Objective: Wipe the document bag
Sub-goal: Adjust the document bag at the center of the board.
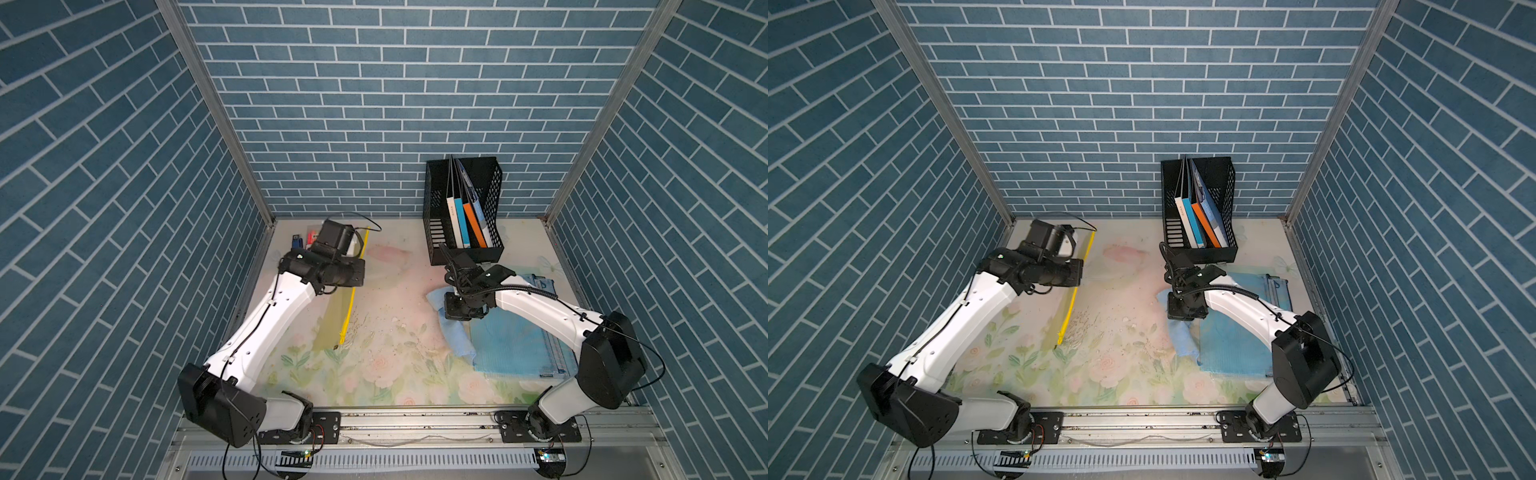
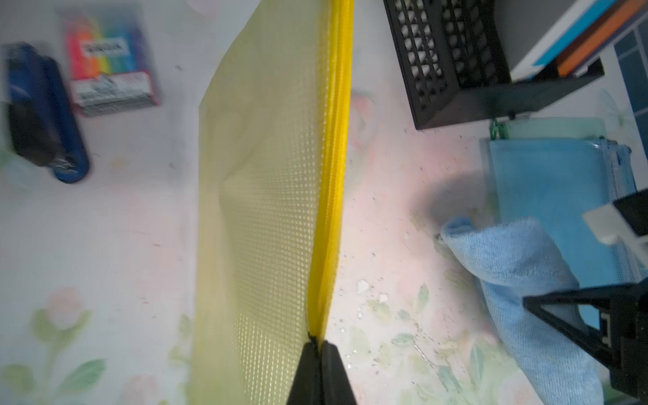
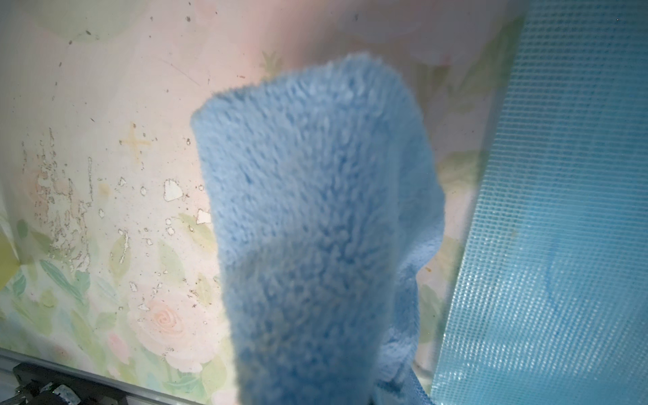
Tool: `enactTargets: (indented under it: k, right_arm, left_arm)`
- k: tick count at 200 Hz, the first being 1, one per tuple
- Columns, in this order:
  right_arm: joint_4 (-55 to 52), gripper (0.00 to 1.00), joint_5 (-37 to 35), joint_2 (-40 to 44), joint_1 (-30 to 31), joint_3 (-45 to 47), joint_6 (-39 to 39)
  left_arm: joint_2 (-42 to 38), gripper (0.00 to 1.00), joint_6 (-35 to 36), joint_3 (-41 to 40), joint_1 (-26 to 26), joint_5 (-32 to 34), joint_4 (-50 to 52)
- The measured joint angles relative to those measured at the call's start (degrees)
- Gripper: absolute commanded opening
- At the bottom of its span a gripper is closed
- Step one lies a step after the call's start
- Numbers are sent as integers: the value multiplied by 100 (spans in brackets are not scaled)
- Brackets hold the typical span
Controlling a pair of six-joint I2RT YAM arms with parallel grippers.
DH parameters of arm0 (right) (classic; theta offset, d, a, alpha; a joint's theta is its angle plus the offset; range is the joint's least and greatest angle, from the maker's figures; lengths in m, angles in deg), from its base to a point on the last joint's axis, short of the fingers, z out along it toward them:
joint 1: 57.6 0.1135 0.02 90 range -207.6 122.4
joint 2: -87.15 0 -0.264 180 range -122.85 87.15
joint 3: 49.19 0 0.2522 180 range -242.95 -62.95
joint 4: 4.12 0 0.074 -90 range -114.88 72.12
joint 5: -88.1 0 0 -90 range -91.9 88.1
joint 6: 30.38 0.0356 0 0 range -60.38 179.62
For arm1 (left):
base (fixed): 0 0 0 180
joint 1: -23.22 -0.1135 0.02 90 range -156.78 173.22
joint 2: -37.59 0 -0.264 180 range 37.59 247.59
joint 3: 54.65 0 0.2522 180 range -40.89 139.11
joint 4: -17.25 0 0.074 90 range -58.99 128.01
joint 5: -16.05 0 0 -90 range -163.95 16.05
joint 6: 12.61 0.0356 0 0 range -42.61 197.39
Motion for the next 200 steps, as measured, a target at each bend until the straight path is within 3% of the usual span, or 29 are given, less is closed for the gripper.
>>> enactTargets:
  k: [29,59,72,85,115,145,168,200]
  right_arm:
    - [-140,0,-323,254,-20,-127,2]
    - [-269,0,-560,608,-61,-120,9]
    - [-304,0,-660,745,-76,-74,24]
    - [-343,0,-761,863,-81,13,33]
    - [-413,0,-929,1121,-81,267,85]
    - [-474,0,-1056,1167,-33,339,177]
    - [-535,0,-1259,1054,155,225,240]
    - [-566,0,-1456,284,737,-570,289]
  left_arm:
    - [188,0,-741,-1239,472,-544,-1346]
    - [876,0,-1327,-1714,1019,-702,-2326]
    - [1086,10,-1604,-1836,1211,-796,-2806]
    - [1241,33,-1897,-1961,1333,-920,-3327]
    - [1510,65,-2103,-2035,1379,-981,-3971]
    - [1445,77,-1971,-1899,1346,-909,-3888]
    - [1040,77,-1716,-1799,942,-918,-3720]
    - [164,79,-1217,-2151,-817,-1047,-3663]
